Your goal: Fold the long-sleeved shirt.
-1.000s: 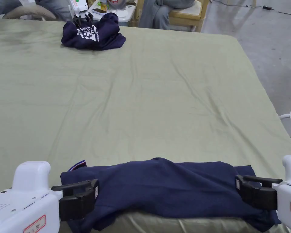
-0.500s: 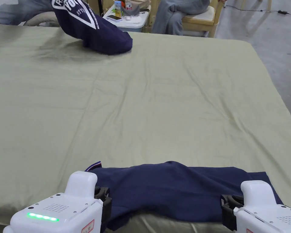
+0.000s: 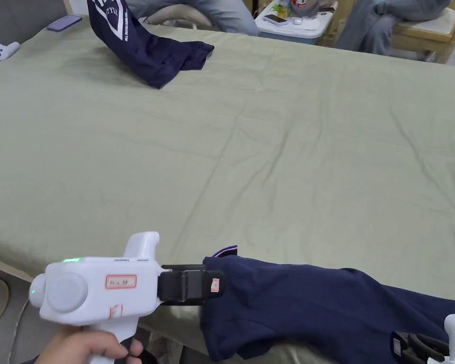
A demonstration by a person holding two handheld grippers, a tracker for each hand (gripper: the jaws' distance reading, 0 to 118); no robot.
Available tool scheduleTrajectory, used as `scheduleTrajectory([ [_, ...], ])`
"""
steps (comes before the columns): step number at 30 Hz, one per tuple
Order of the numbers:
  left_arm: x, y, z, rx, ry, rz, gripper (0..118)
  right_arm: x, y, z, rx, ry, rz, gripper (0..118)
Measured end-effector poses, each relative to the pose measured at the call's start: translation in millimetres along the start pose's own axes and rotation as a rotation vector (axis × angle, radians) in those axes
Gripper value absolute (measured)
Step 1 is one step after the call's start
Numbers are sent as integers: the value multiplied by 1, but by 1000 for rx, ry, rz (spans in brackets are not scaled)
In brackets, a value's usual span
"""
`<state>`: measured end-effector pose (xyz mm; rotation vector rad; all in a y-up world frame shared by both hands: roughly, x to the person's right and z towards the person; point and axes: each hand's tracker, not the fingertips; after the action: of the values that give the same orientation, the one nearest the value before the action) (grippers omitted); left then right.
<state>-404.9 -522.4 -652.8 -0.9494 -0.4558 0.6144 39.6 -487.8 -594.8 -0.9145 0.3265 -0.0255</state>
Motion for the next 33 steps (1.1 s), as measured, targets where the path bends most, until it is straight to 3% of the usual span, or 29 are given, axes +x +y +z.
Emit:
scheduleTrajectory([
  [3, -16, 9, -31, -87, 14, 31, 111, -4, 2, -2, -11, 1, 12, 1],
  [11, -26, 8, -103, -268, 19, -41, 111, -5, 6, 0, -29, 0, -1, 1],
  [14, -21, 3, -114, -228, -51, -53, 118, -4, 5, 0, -35, 1, -6, 1],
  [16, -12, 2, -119, -245, -77, 4, 118, -7, 5, 0, -41, 4, 2, 1],
  [23, 10, -7, -129, -310, -120, -33, 116, -15, 4, -4, -51, 42, 7, 1],
  [24, 13, -7, -130, -310, -110, -26, 111, -16, 3, -6, -53, 46, 11, 1],
  [25, 15, -7, -129, -307, -94, -31, 96, -17, 2, -7, -55, 48, 12, 1],
  [26, 17, -6, -125, -285, -58, -39, 51, -17, 2, -7, -57, 50, 14, 1],
  [27, 14, -1, -121, -252, -25, -41, 32, -18, 1, -7, -56, 51, 15, 1],
  [29, 2, -2, -118, -265, -60, 67, 32, -19, 2, -6, -55, 56, 15, 1],
  [33, -1, 0, -113, -272, -66, 33, 32, -18, 2, -5, -55, 48, 17, 1],
])
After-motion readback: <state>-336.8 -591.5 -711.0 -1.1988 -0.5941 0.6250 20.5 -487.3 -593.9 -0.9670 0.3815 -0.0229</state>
